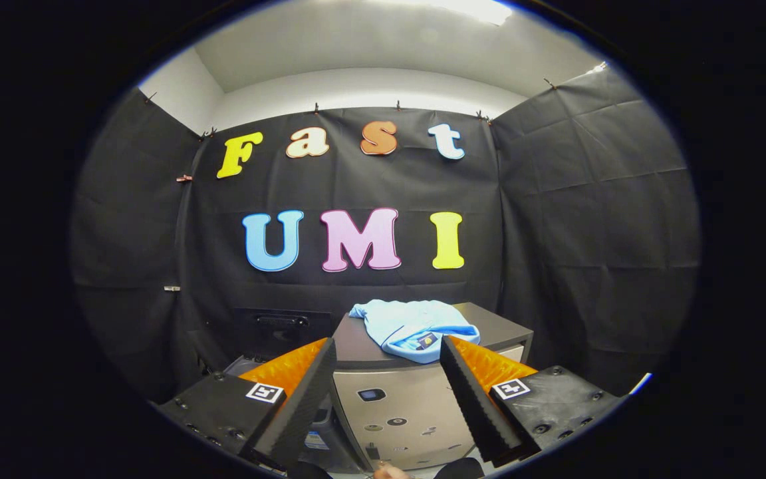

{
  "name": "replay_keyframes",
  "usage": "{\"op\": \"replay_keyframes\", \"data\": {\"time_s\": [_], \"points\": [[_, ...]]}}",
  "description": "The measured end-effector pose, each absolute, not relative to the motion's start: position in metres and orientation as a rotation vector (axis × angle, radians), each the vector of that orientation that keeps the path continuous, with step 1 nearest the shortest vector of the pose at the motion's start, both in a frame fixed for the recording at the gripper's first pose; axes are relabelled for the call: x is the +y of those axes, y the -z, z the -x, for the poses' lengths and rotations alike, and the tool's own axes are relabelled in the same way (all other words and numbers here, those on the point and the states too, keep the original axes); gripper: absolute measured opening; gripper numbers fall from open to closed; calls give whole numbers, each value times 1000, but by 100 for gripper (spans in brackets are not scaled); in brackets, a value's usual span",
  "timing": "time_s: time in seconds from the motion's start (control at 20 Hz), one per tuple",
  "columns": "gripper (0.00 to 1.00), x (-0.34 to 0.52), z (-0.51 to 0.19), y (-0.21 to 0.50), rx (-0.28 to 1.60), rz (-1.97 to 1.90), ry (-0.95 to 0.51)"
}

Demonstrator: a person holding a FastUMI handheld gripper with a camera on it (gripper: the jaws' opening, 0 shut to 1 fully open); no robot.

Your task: Put the clothes into the washing machine and then close the washing machine lid.

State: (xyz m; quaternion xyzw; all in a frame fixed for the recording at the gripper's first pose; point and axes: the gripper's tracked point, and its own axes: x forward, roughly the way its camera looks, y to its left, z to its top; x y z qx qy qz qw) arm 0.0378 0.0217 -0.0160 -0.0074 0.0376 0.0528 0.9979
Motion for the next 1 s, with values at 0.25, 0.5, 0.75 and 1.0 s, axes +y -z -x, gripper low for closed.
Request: {"op": "replay_keyframes", "data": {"time_s": [0.25, 0.5, 0.75, 1.0], "points": [[98, 23, -73, 6, 74, 30, -136], [98, 18, -108, -5, 65, 35, -156], [98, 9, -136, -3, 94, 4, -164], [98, 5, -167, -3, 122, -2, -180]]}}
